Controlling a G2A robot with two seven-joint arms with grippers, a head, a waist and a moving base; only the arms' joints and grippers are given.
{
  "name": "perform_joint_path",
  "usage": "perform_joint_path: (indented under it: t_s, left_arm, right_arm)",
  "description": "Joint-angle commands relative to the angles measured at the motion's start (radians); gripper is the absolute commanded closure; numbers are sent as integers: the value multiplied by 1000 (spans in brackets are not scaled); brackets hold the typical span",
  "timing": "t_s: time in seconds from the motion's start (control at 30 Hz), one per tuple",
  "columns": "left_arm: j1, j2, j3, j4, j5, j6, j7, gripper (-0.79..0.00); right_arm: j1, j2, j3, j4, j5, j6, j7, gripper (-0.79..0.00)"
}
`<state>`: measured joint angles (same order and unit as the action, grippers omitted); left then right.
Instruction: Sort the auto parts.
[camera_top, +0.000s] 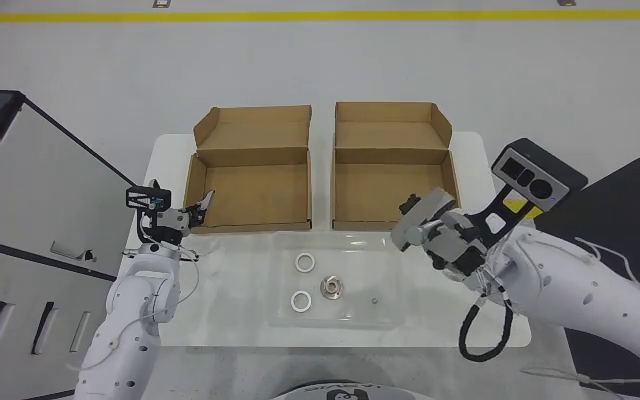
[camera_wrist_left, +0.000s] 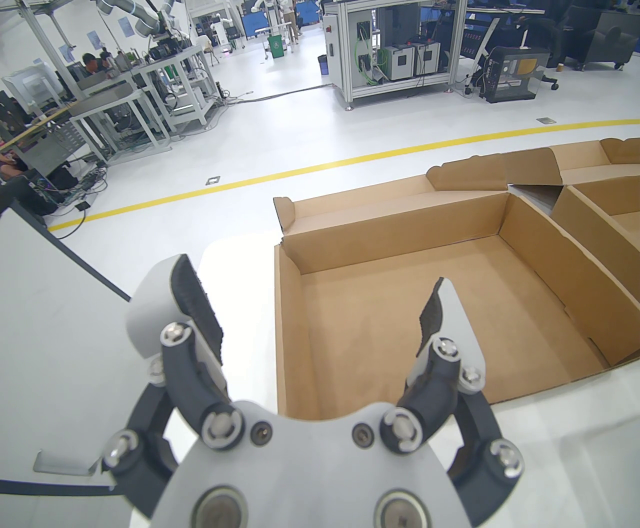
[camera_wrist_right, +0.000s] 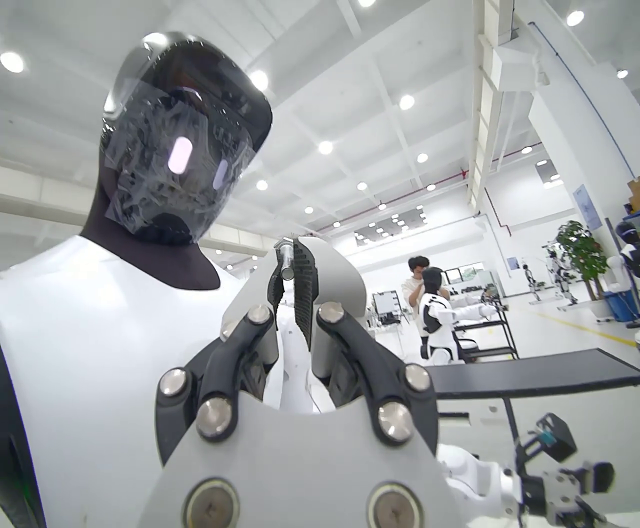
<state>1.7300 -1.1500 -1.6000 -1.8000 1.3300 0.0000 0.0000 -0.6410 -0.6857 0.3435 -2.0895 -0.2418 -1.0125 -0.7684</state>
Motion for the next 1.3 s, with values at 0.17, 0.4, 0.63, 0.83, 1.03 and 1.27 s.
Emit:
perform_joint_path:
  t_s: [0.17,0.4,0.63,0.83,1.03,1.27]
  left_arm:
    - [0,0,0,0,0,0,0,-785]
    - [0,0,0,0,0,0,0,-785]
    - [0,0,0,0,0,0,0,-785]
    - [0,0,0,0,0,0,0,-785]
    - [0,0,0,0,0,0,0,-785]
    - [0,0,0,0,0,0,0,-785]
  right_arm:
    - [-22,-49,26,-26,48,0,11,0]
    - [-41,-108,40,-17,78,0,29,0]
    - [-42,-113,43,-10,76,0,38,0]
    - [-42,-113,43,-10,76,0,38,0]
    - [-71,-116,56,-23,101,46,97,0]
    - [-126,-112,103,-34,185,177,285,0]
